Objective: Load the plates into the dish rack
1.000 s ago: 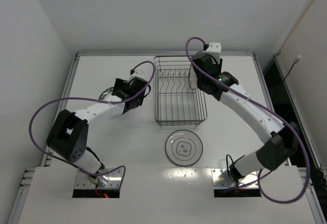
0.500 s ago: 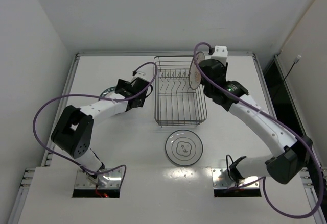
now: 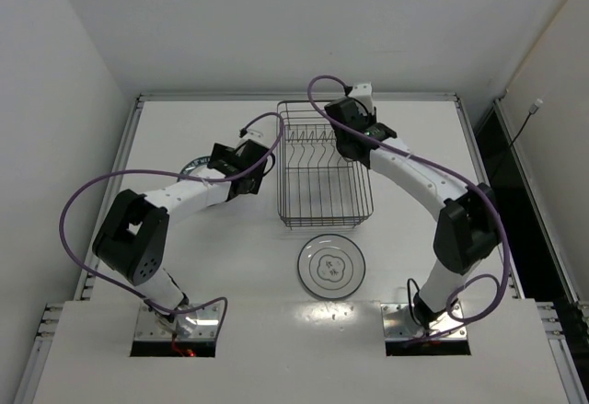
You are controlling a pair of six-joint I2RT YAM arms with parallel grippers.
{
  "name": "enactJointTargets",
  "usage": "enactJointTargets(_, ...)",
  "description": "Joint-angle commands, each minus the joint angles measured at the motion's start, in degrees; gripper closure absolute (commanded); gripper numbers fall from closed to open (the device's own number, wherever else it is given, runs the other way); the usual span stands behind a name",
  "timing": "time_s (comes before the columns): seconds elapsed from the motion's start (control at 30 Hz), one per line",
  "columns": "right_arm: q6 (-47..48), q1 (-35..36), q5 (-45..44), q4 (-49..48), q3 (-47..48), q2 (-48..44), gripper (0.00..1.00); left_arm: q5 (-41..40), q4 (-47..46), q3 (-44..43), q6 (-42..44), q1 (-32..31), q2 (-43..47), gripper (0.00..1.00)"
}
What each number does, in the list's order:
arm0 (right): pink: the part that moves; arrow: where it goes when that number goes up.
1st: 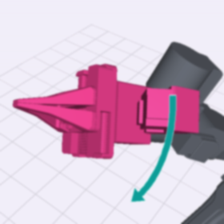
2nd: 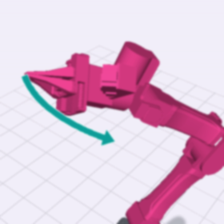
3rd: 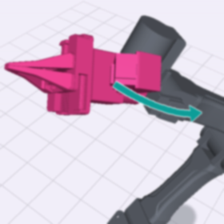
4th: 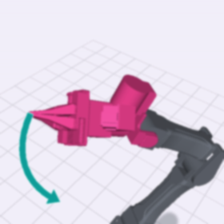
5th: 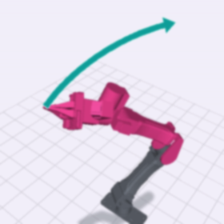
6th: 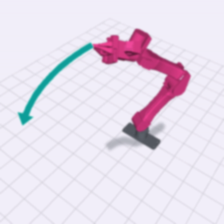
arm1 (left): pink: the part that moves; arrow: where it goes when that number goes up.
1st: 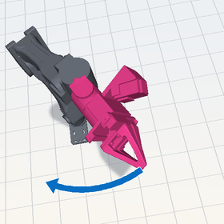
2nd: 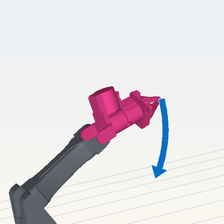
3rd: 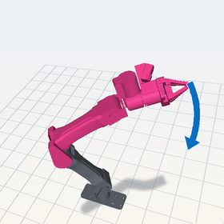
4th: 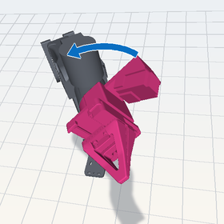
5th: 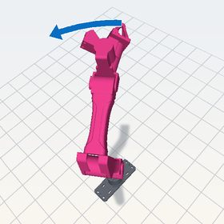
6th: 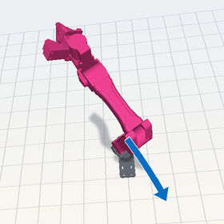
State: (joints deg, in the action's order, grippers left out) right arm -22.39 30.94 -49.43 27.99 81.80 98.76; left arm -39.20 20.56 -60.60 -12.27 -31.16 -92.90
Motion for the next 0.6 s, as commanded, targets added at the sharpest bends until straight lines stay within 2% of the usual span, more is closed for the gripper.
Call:
enactJointTargets(0.0,0.24,-0.79,-3.13,-1.27,2.4,0.99,0.81,0.96,-0.25,-2.59,-0.12,-0.22,0.88,0.01)
enactJointTargets(0.07,0.24,-0.79,-5.06,-1.27,2.4,1.78,0.93,0.97,-0.25,-2.59,-0.12,-0.22,0.88,0.01)
enactJointTargets(0.17,0.24,-0.18,-6.11,-1.27,1.7,2.31,1.0,1.5,-0.25,-2.59,-0.12,-0.22,0.88,0.01)
enactJointTargets(0.4,-0.81,3.16,-8.93,-1.27,2.31,3.62,1.0,1.5,-0.25,-3.12,-0.12,-0.22,0.88,0.01)
enactJointTargets(0.57,-6.32,4.83,-8.93,6.01,7.66,8.02,1.0,0.97,-0.25,-2.6,-0.12,-0.22,0.35,0.01)
